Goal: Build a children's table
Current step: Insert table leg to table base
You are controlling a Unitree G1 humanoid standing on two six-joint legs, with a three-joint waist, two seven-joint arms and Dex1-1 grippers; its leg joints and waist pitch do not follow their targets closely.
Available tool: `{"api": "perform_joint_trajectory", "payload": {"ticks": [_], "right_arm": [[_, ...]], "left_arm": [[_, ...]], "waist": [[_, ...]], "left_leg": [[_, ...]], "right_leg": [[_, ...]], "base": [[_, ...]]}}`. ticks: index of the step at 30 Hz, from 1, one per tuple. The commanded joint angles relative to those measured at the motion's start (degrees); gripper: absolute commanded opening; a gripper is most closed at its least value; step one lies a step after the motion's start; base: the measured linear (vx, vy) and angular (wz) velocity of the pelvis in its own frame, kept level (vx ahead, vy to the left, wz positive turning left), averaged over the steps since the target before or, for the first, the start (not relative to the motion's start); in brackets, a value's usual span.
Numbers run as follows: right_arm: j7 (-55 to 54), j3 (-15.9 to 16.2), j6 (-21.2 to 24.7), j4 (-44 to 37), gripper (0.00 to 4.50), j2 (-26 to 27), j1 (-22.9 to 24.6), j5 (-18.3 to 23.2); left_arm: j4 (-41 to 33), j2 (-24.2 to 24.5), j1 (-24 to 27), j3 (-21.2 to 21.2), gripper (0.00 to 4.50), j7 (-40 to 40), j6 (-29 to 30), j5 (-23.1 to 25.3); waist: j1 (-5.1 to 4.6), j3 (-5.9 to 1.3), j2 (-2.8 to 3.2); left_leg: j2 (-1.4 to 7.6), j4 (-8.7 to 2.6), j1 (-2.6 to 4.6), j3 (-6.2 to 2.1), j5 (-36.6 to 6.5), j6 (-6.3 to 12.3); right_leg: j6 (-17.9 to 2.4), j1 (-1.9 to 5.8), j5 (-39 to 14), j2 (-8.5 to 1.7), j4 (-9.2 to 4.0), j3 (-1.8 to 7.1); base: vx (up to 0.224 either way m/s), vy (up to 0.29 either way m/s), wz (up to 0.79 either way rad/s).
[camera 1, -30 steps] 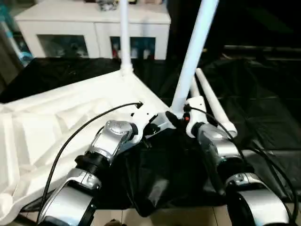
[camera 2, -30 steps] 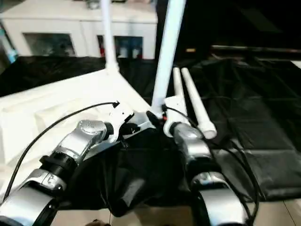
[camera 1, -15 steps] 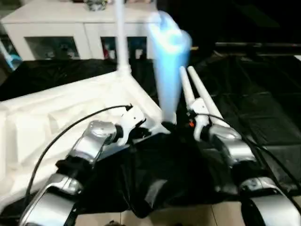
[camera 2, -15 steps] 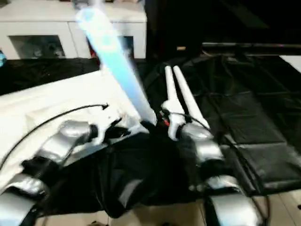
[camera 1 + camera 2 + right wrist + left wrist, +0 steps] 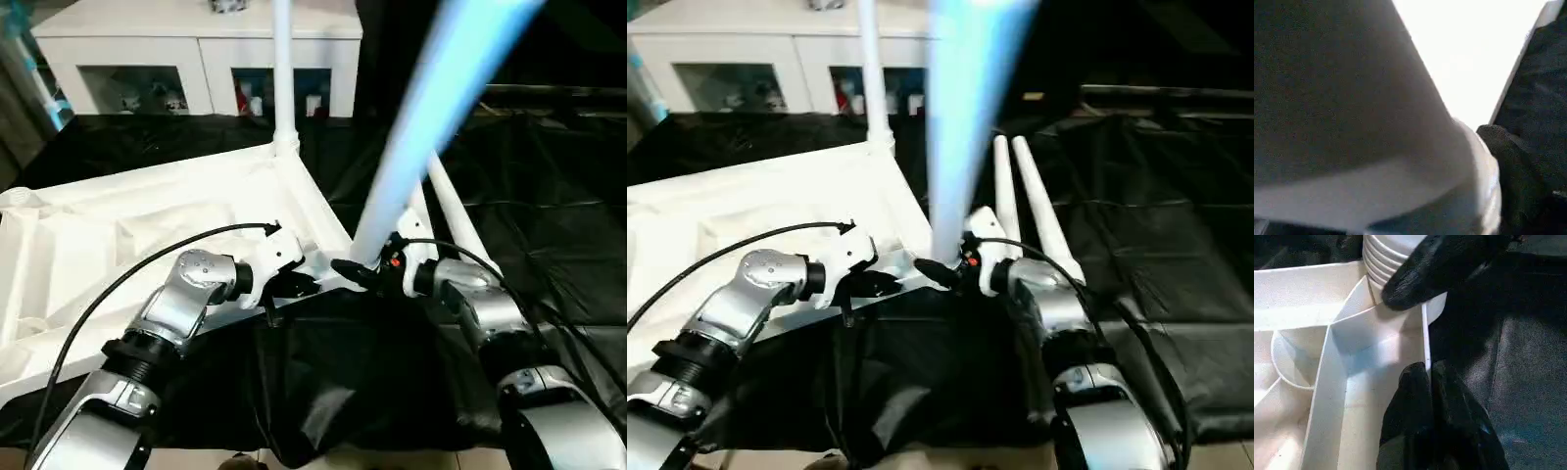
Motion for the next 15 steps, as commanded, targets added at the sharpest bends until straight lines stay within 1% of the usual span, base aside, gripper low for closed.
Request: {"api": "perform_joint_trajectory", "payload": {"ticks": [1,2,3,5,6,8,9,11,12,13,14,15], "right_arm": [[1.1,0.8,0.7,0.8,3.35,0.5,-0.7,0.0],[1.2,0.7,0.7,0.9,3.29,0.3,-0.9,0.0],[1.4,0.7,0.8,1.1,3.26,0.3,-0.9,0.1],[1.9,0.4,0.8,1.6,3.25,-0.3,-1.3,0.1],[2.3,0.3,0.8,1.9,3.24,-0.7,-1.5,0.2],[2.6,0.2,0.7,2.0,3.23,-1.0,-1.6,0.3],[3.3,0.0,0.8,1.9,3.23,-1.5,-1.5,0.5],[4.0,-0.3,1.2,1.8,3.23,-1.9,-1.3,1.0],[5.2,-1.0,2.4,1.5,3.22,-2.2,-1.1,2.1],[5.2,-1.0,2.4,1.5,3.22,-2.2,-1.1,2.1],[5.8,-1.2,3.1,1.4,3.22,-2.4,-1.0,2.5],[7.8,-2.0,5.7,1.5,3.22,-3.0,-0.7,3.9]], "left_arm": [[-4.0,0.0,-0.6,-1.0,0.0,-2.0,-1.0,-0.9],[-4.1,0.2,-0.5,-1.0,0.0,-2.2,-1.0,-0.9],[-4.2,0.4,-0.4,-1.0,0.0,-2.3,-1.0,-0.9],[-4.8,1.0,0.0,-0.9,0.0,-2.8,-1.0,-0.7],[-5.0,1.3,0.3,-0.9,0.0,-2.9,-1.0,-0.7],[-5.0,1.5,0.4,-0.8,0.0,-2.9,-1.1,-0.6],[-5.0,1.7,0.5,-0.8,0.0,-2.7,-1.2,-0.5],[-5.0,1.7,0.7,-0.7,0.0,-2.6,-1.4,-0.5],[-5.1,1.8,0.9,-0.6,0.0,-2.5,-1.5,-0.5],[-5.1,1.8,0.9,-0.6,0.0,-2.5,-1.5,-0.5],[-5.1,1.8,1.0,-0.6,0.0,-2.5,-1.5,-0.6],[-5.3,2.0,1.2,-0.5,0.0,-2.6,-1.7,-0.7]], "waist": [[-0.14,-5.27,-0.18],[-0.2,-5.23,-0.37],[-0.21,-5.19,-0.31],[-0.3,-5.11,-0.49],[-0.35,-5.12,-0.5],[-0.35,-4.99,-0.48],[-0.32,-5.0,-0.7],[-0.26,-5.08,-0.68],[-0.27,-5.1,-0.86],[-0.24,-5.14,-0.81],[-0.27,-5.16,-0.98],[-0.17,-5.25,-0.96]], "left_leg": [[1.56,-3.78,0.67,-0.43,-12.4,2.22],[1.54,-3.81,0.67,-0.38,-12.7,2.18],[1.53,-3.85,0.76,-0.35,-13.4,2.02],[1.56,-3.9,0.87,-0.29,-14.3,1.75],[1.55,-3.9,0.82,-0.29,-14.3,1.71],[1.52,-3.88,1.06,-0.08,-14.9,1.7],[1.53,-3.86,1.15,0.02,-14.9,1.72],[1.54,-3.83,1.04,0.01,-14.2,1.84],[1.55,-3.79,0.96,0.03,-13.7,2.09],[1.52,-3.76,0.88,0.02,-13.3,2.29],[1.52,-3.71,0.72,0.05,-12.9,2.47],[1.54,-3.65,0.76,0.04,-12.5,2.75]], "right_leg": [[-13.6,3.14,-12.0,-2.52,-3.15,3.06],[-13.4,3.13,-12.4,-2.46,-3.23,3.07],[-13.2,3.08,-13.3,-2.48,-3.32,3.12],[-12.9,2.97,-14.8,-2.48,-3.43,3.25],[-12.8,3.0,-15.0,-2.5,-3.42,3.3],[-12.5,2.7,-16.5,-2.44,-3.69,3.51],[-12.3,2.6,-16.7,-2.41,-3.74,3.6],[-12.3,2.7,-16.2,-2.41,-3.6,3.64],[-12.4,2.74,-15.6,-2.36,-3.54,3.65],[-12.5,2.82,-15.2,-2.33,-3.4,3.62],[-12.4,2.83,-14.9,-2.36,-3.4,3.61],[-12.6,2.89,-14.5,-2.37,-3.33,3.6]], "base": [[0.0,0.0,0.0],[0.0,0.0,0.0],[0.0,0.0,0.0],[0.0,0.0,0.0],[0.0,0.0,0.0],[0.0,0.0,0.0],[0.0,0.0,0.0],[0.0,0.0,0.0],[0.0,0.0,0.0],[0.0,0.0,0.0],[0.0,0.0,0.0],[0.0,0.0,0.0]]}}
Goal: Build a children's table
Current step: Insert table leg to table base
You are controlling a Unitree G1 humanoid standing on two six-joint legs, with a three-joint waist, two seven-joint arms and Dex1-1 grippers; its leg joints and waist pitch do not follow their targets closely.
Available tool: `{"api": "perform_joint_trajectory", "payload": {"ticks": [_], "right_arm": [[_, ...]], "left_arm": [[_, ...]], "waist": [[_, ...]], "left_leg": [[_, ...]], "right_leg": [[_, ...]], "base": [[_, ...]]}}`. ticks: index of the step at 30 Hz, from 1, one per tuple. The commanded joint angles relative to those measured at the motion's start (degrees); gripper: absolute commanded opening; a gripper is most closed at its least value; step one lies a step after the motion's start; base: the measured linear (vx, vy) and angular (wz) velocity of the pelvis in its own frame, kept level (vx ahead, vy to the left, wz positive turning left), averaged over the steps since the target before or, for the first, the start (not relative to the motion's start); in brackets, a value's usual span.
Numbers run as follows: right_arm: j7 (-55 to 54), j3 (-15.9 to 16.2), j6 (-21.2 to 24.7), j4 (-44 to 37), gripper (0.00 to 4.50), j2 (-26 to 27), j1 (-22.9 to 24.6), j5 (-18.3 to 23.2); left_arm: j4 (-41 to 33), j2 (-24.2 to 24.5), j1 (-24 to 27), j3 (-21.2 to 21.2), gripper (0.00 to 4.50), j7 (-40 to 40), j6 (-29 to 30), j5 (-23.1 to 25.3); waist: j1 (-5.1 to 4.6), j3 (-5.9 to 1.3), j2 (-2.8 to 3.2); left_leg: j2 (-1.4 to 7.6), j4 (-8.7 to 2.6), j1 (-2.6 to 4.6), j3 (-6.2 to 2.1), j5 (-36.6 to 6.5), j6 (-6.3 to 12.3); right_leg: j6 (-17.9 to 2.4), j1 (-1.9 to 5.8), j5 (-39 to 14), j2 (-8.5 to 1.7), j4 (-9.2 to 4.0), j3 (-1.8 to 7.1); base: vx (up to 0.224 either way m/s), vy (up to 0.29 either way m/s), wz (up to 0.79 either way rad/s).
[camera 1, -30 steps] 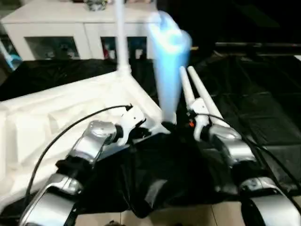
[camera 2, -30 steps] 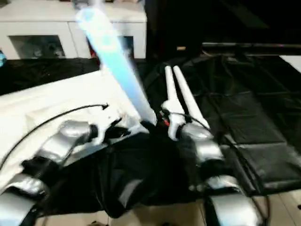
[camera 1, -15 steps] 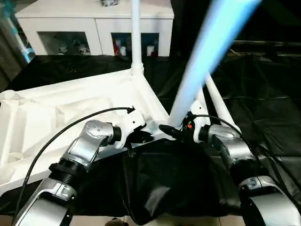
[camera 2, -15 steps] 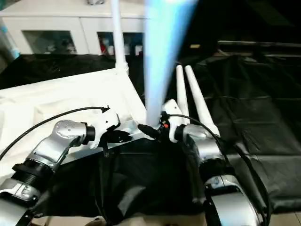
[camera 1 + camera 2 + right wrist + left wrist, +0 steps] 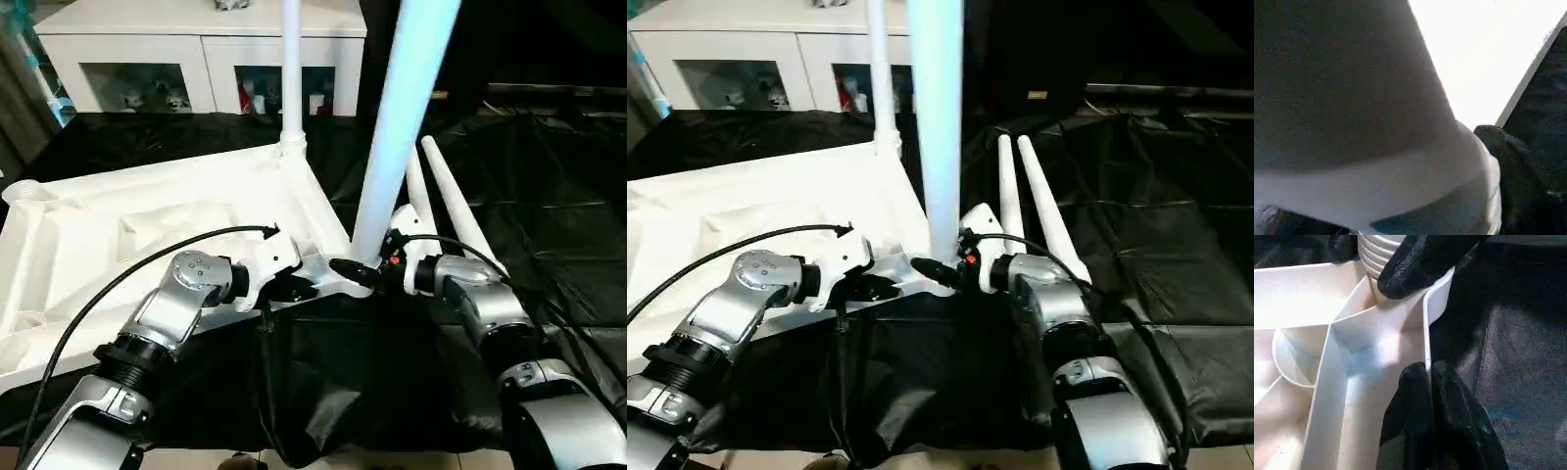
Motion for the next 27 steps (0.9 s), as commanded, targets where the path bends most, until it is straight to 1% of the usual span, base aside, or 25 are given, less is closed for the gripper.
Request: {"api": "perform_joint_trajectory", "payload": {"ticks": [1,3,5,7,10,11,14,17,20,24,27], "right_arm": [[1.9,-1.5,3.0,0.1,3.22,-1.5,0.3,1.5],[2.8,-1.8,4.0,0.9,3.22,-1.9,0.3,1.9],[3.7,-2.9,6.3,3.0,3.22,-2.1,-0.3,2.9],[4.4,-3.3,8.3,4.7,3.22,-2.3,-0.7,3.4],[4.6,-3.3,9.0,5.1,3.22,-2.4,-0.8,3.5],[4.6,-3.1,9.6,5.4,3.22,-2.6,-0.7,3.4],[4.3,-2.3,10.4,6.3,3.22,-2.8,-0.6,2.7],[4.7,-3.2,12.2,7.5,3.22,-2.8,-0.9,3.5],[6.8,-3.5,13.3,6.1,3.21,-2.5,-1.0,4.6],[6.9,-3.3,13.3,5.9,3.21,-1.5,-1.7,4.7],[5.8,-2.5,12.4,7.6,3.21,-0.1,-2.7,3.6]], "left_arm": [[-2.9,0.6,-0.1,0.0,0.0,-1.3,-1.6,-0.7],[-3.0,0.7,0.0,0.1,0.0,-1.4,-1.8,-0.8],[-3.0,0.8,0.1,0.1,0.0,-1.5,-1.9,-0.8],[-3.0,0.8,0.1,0.1,0.0,-1.6,-1.9,-0.9],[-3.0,0.8,0.2,0.1,0.0,-1.6,-1.9,-0.9],[-3.0,0.9,0.2,0.0,0.0,-1.7,-1.9,-0.9],[-3.1,1.1,0.4,0.0,0.0,-2.0,-1.8,-1.0],[-3.0,1.1,0.6,0.0,0.0,-1.8,-1.9,-0.8],[-3.0,1.2,0.9,-0.2,0.0,-1.6,-2.1,-0.6],[-3.4,1.3,1.1,-0.5,0.0,-1.6,-2.2,-0.5],[-3.6,1.2,1.1,-0.7,0.0,-1.6,-2.1,-0.4]], "waist": [[0.02,-5.25,-0.62],[0.12,-5.33,-0.7],[0.14,-5.37,-0.7],[0.13,-5.3,-0.69],[0.07,-5.22,-0.7],[0.06,-5.25,-0.99],[0.07,-5.23,-0.94],[0.06,-5.25,-1.08],[0.11,-5.3,-1.17],[0.13,-5.31,-1.26],[0.09,-5.28,-1.37]], "left_leg": [[1.64,-3.81,1.02,-0.65,-12.2,2.87],[1.68,-3.68,0.81,-0.62,-10.9,3.37],[1.63,-3.55,0.69,-0.58,-10.3,3.58],[1.6,-3.55,0.66,-0.61,-10.9,3.33],[1.59,-3.61,0.71,-0.64,-12.1,2.6],[1.62,-3.65,0.72,-0.66,-12.3,2.44],[1.6,-3.65,0.7,-0.7,-12.6,2.11],[1.62,-3.64,0.74,-0.69,-12.6,1.93],[1.63,-3.64,0.67,-0.73,-12.8,1.95],[1.67,-3.62,0.69,-0.72,-12.6,1.82],[1.66,-3.68,0.65,-0.75,-12.8,1.68]], "right_leg": [[-12.8,3.11,-14.1,-2.33,-3.23,2.69],[-13.3,3.07,-12.5,-2.35,-2.97,2.67],[-13.6,2.99,-11.8,-2.28,-2.86,2.63],[-13.5,3.01,-12.8,-2.33,-2.95,2.59],[-13.0,2.98,-14.7,-2.41,-3.21,2.59],[-12.7,2.99,-15.0,-2.41,-3.24,2.57],[-12.4,2.95,-16.1,-2.5,-3.31,2.56],[-12.3,2.89,-16.1,-2.46,-3.3,2.58],[-12.4,2.96,-15.8,-2.42,-3.2,2.55],[-12.4,2.84,-15.8,-2.49,-3.17,2.58],[-12.3,2.84,-16.4,-2.53,-3.2,2.57]], "base": [[0.0,0.0,0.0],[0.0,0.0,0.0],[0.0,0.0,0.0],[0.0,0.0,0.0],[0.0,0.0,0.0],[0.0,0.0,0.0],[0.0,0.0,0.0],[0.0,0.0,0.0],[0.0,0.0,0.0],[0.0,0.0,0.0],[0.0,0.0,0.0]]}}
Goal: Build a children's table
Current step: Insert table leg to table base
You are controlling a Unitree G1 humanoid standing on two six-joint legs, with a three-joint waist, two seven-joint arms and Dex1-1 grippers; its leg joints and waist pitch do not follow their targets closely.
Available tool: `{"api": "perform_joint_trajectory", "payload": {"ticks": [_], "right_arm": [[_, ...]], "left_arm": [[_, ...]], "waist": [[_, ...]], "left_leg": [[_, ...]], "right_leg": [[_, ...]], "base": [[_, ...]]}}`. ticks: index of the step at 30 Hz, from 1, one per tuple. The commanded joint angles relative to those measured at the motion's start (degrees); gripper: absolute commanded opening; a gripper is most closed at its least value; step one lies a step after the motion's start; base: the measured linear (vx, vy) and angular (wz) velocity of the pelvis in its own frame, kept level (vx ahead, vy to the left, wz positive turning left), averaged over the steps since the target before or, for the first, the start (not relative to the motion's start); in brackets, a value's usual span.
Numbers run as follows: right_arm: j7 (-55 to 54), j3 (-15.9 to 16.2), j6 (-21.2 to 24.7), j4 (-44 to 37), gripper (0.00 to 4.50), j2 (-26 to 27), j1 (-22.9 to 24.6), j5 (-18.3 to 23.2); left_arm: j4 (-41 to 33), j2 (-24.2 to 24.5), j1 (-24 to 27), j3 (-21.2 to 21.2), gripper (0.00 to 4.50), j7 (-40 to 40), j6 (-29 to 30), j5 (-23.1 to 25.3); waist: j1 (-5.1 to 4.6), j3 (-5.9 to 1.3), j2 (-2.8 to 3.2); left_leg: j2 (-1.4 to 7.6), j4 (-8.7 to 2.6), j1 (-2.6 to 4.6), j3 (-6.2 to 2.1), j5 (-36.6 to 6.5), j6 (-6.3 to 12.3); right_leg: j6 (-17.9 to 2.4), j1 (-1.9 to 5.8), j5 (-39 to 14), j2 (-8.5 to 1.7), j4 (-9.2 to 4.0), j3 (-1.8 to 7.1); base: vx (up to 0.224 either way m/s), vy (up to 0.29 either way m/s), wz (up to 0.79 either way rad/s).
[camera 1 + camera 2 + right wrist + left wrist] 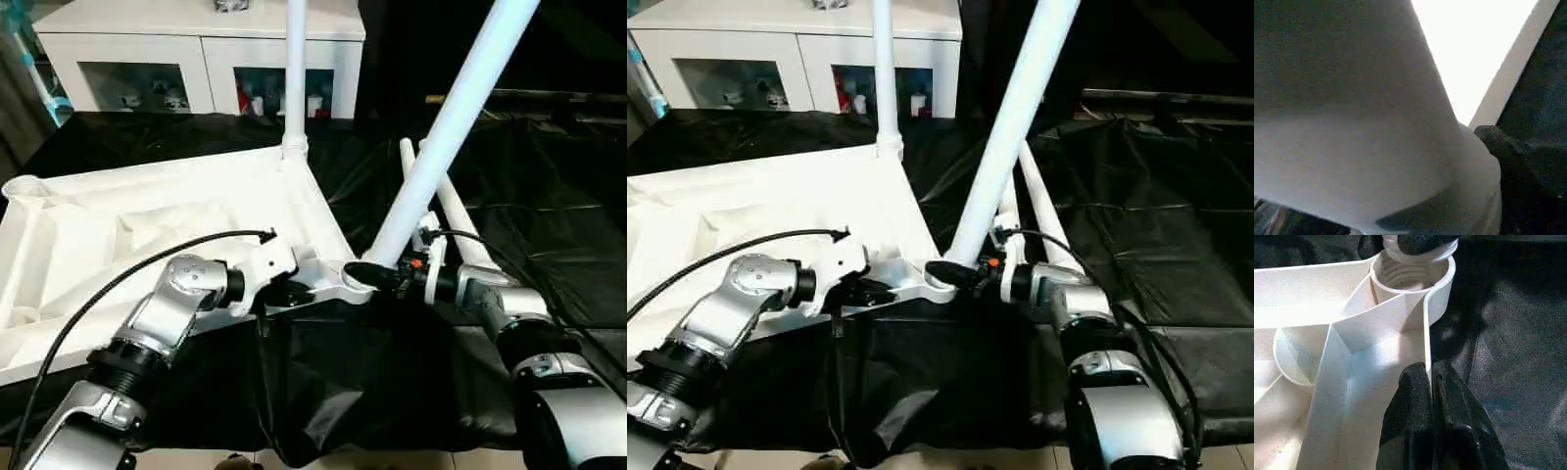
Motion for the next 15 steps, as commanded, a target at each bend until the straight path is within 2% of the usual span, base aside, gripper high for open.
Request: {"api": "perform_joint_trajectory", "payload": {"ticks": [1,6,12,15], "right_arm": [[-1.0,1.9,0.1,2.1,3.21,1.0,-0.7,-2.1],[-2.6,3.0,-0.6,4.1,3.21,2.2,-1.4,-3.7],[-3.4,4.0,-0.3,5.5,3.21,2.8,-2.0,-5.0],[-1.2,4.8,0.3,5.2,3.21,2.9,-2.1,-5.4]], "left_arm": [[-2.7,-0.2,-0.2,-0.6,0.0,-0.8,-1.5,-0.2],[-2.8,0.3,-0.2,-0.7,0.0,-1.1,-1.6,-0.1],[-3.4,0.5,0.2,-1.0,0.0,-1.3,-1.2,-0.1],[-3.3,0.5,0.2,-1.1,0.0,-1.3,-1.2,0.0]], "waist": [[0.16,-4.78,-0.54],[0.02,-4.67,-0.29],[-0.24,-4.61,-0.45],[-0.23,-4.69,-0.52]], "left_leg": [[1.66,-4.08,0.98,-0.7,-13.2,1.34],[1.67,-4.29,1.02,-0.83,-14.7,0.45],[1.66,-4.47,1.24,-0.93,-17.2,-0.41],[1.72,-4.5,1.34,-0.92,-17.6,-0.47]], "right_leg": [[-12.5,3.03,-16.9,-2.56,-3.68,2.54],[-12.0,3.0,-18.0,-2.55,-3.8,2.55],[-11.3,2.9,-20.1,-2.53,-4.14,2.58],[-11.6,2.86,-19.1,-2.43,-4.02,2.61]], "base": [[0.0,0.0,0.0],[0.0,0.0,0.0],[0.0,0.0,0.0],[0.0,0.0,0.0]]}}
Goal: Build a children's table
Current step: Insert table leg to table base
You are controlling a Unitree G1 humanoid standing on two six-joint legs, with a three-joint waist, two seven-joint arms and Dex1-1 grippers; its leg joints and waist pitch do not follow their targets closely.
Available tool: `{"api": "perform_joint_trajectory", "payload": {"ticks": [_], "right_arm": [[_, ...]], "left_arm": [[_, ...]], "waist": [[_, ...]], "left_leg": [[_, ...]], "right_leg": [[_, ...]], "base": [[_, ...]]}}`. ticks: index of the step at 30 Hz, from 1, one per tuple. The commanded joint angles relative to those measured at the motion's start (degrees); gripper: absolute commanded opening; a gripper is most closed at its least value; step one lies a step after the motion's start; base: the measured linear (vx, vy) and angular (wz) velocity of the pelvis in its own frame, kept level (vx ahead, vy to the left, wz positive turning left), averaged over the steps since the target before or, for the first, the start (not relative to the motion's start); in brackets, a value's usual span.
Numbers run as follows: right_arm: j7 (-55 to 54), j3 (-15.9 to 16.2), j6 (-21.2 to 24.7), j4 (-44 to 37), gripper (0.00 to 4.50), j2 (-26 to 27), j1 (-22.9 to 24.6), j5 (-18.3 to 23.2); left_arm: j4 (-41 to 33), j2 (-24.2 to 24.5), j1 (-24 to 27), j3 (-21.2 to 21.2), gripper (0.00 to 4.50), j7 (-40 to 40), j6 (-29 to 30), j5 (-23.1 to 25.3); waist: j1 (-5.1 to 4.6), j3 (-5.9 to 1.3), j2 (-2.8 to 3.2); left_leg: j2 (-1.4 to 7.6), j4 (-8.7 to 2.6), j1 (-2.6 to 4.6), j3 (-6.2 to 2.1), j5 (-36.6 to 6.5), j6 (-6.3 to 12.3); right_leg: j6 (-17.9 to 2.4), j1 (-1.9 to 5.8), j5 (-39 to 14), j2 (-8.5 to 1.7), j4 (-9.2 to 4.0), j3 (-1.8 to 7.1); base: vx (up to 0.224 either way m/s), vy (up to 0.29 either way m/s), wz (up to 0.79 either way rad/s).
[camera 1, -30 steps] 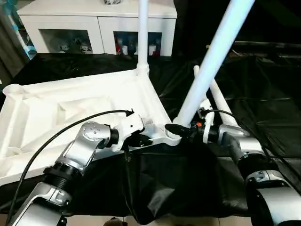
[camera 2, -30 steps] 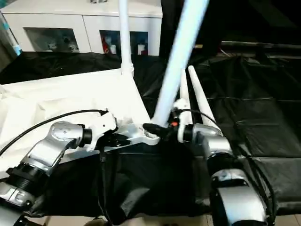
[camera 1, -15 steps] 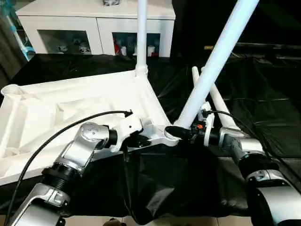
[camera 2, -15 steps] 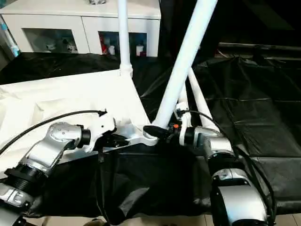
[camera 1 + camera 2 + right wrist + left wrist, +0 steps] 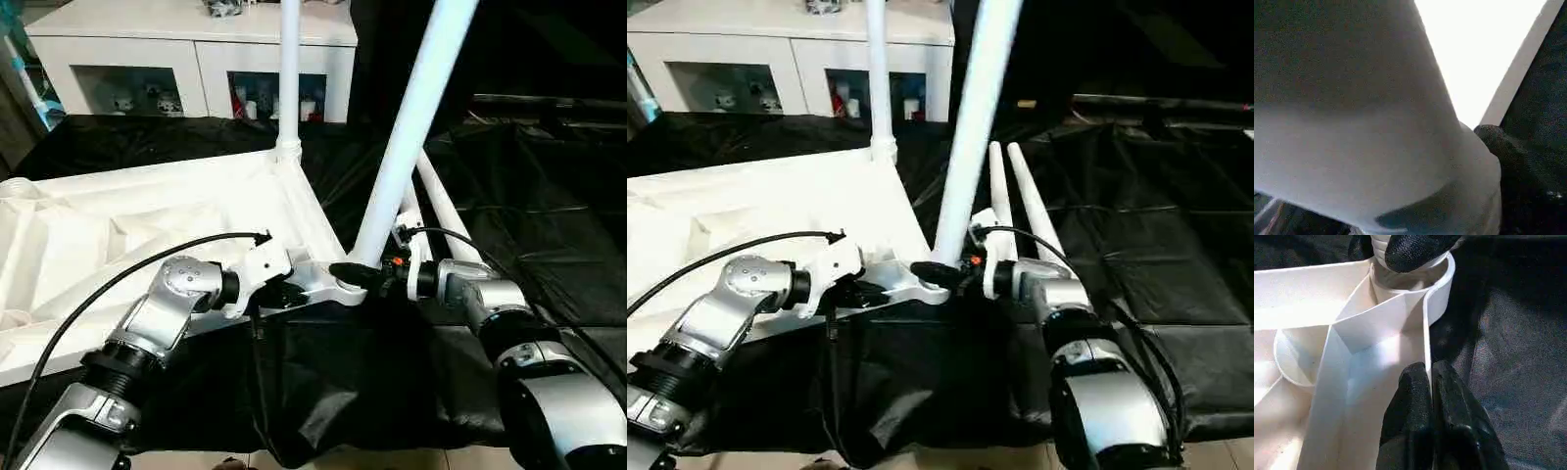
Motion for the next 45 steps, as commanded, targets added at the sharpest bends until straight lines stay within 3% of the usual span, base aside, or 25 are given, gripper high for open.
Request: {"api": "perform_joint_trajectory", "payload": {"ticks": [1,12,18,21,22,23,25,28,29,31,32,38,40,43,45], "right_arm": [[3.0,3.6,2.0,1.3,3.21,0.9,1.1,-2.9],[5.6,4.6,1.5,1.0,3.21,1.7,0.3,-3.1],[2.8,1.1,-2.1,0.0,3.2,4.0,-0.1,-0.8],[2.4,-2.3,-2.2,-3.6,3.2,4.0,0.1,2.8],[2.6,-3.2,-1.7,-4.8,3.2,3.9,0.3,3.9],[3.0,-4.0,-1.2,-6.1,3.2,3.6,0.5,4.9],[4.0,-5.3,-0.1,-9.0,3.2,3.0,1.3,6.8],[5.2,-6.7,1.8,-13.5,3.2,2.1,2.7,8.9],[5.4,-7.1,2.5,-14.9,3.2,1.8,3.1,9.4],[5.7,-7.5,3.6,-17.3,3.2,1.0,3.7,10.2],[5.6,-7.5,3.9,-18.5,3.2,0.6,4.0,10.5],[4.3,-7.9,6.9,-22.7,3.2,-1.3,4.6,11.9],[3.3,-6.9,9.8,-24.3,3.2,-2.5,4.5,11.3],[2.0,-6.1,11.2,-24.6,3.2,-3.0,4.3,10.5],[1.9,-5.0,12.4,-25.4,3.2,-3.1,4.4,9.9]], "left_arm": [[-3.0,-0.3,-0.3,-1.1,0.0,-1.1,-1.2,-0.5],[-2.4,-0.6,-0.9,-0.9,0.0,-1.1,-1.5,-0.3],[-2.1,-1.3,-1.0,-0.7,0.0,-0.1,-1.6,-0.2],[-2.3,-1.6,-0.2,0.0,0.0,0.7,-1.2,-0.6],[-2.6,-1.5,0.1,0.1,0.44,0.6,-1.2,-0.8],[-2.8,-1.4,0.4,0.3,0.55,0.4,-1.3,-1.1],[-3.4,-1.1,1.0,0.8,0.55,-0.2,-1.3,-2.0],[-5.0,-0.4,2.0,1.4,0.91,-1.5,-1.0,-3.2],[-5.5,-0.2,2.2,1.6,0.98,-1.9,-0.9,-3.6],[-6.1,0.0,2.6,1.8,1.08,-2.3,-0.9,-4.0],[-6.3,0.2,2.7,1.8,1.08,-2.5,-1.1,-4.1],[-7.9,0.8,2.7,3.6,1.44,-3.4,-0.5,-6.4],[-9.2,0.8,1.3,7.0,1.76,-4.2,2.2,-11.0],[-9.7,0.9,0.3,9.0,1.82,-4.9,4.1,-13.6],[-10.6,0.9,-1.5,12.0,2.08,-6.0,7.5,-17.9]], "waist": [[0.21,-4.31,0.15],[0.24,-4.25,0.15],[0.09,-4.15,-0.01],[0.15,-4.16,0.04],[0.18,-4.2,0.04],[0.21,-4.23,0.24],[0.28,-4.3,0.28],[0.69,-4.37,1.09],[0.8,-4.34,0.84],[0.96,-4.31,1.33],[1.04,-4.36,1.06],[0.88,-4.24,1.17],[0.82,-4.2,1.05],[0.74,-4.12,1.12],[0.56,-4.08,1.1]], "left_leg": [[1.7,-4.43,1.1,-0.82,-17.4,-0.34],[1.7,-4.47,1.1,-0.82,-17.5,-0.29],[1.67,-4.56,0.99,-0.95,-17.9,-0.5],[1.71,-4.55,1.22,-0.87,-18.3,-0.4],[1.72,-4.53,1.21,-0.88,-18.3,-0.38],[1.76,-4.63,1.1,-0.92,-18.0,-0.22],[1.82,-4.62,1.08,-0.89,-17.6,0.15],[1.95,-4.65,1.42,-0.84,-17.9,-0.14],[1.93,-4.63,1.64,-0.68,-18.0,-0.26],[1.84,-4.73,1.47,-0.72,-18.2,-0.59],[1.76,-4.74,1.44,-0.71,-18.3,-0.76],[1.58,-4.76,1.26,-0.88,-19.3,-1.42],[1.44,-4.71,1.17,-0.84,-19.0,-1.52],[1.35,-4.68,1.25,-0.84,-19.2,-1.8],[1.29,-4.62,1.24,-0.87,-19.7,-1.98]], "right_leg": [[-11.8,2.84,-18.7,-2.5,-4.05,2.59],[-12.1,2.83,-18.5,-2.5,-4.03,2.64],[-11.1,2.8,-21.1,-2.65,-4.3,2.63],[-11.0,2.66,-20.9,-2.62,-4.42,2.72],[-11.1,2.68,-20.8,-2.64,-4.37,2.69],[-11.0,2.82,-20.0,-2.5,-4.27,2.65],[-11.4,2.78,-18.3,-2.4,-4.06,2.62],[-12.4,2.56,-16.6,-2.39,-3.92,2.71],[-12.6,2.33,-15.5,-2.12,-3.91,2.73],[-12.7,2.51,-14.6,-2.04,-3.77,2.73],[-12.4,2.58,-14.7,-2.03,-3.82,2.69],[-11.4,2.76,-18.0,-2.33,-4.27,2.7],[-11.3,2.81,-18.7,-2.24,-4.24,2.64],[-11.1,2.7,-20.1,-2.11,-4.38,2.54],[-10.8,2.7,-21.3,-2.17,-4.41,2.49]], "base": [[0.0,0.0,0.0],[0.0,0.0,0.0],[0.0,0.0,0.0],[0.0,0.0,0.0],[0.0,0.0,0.0],[0.0,0.0,0.0],[0.0,0.0,0.0],[0.0,0.0,0.0],[0.0,0.0,0.0],[0.0,0.0,0.0],[0.0,0.0,0.0],[0.0,0.0,0.0],[0.0,0.0,0.0],[0.0,0.0,0.0],[0.0,0.0,0.0]]}}
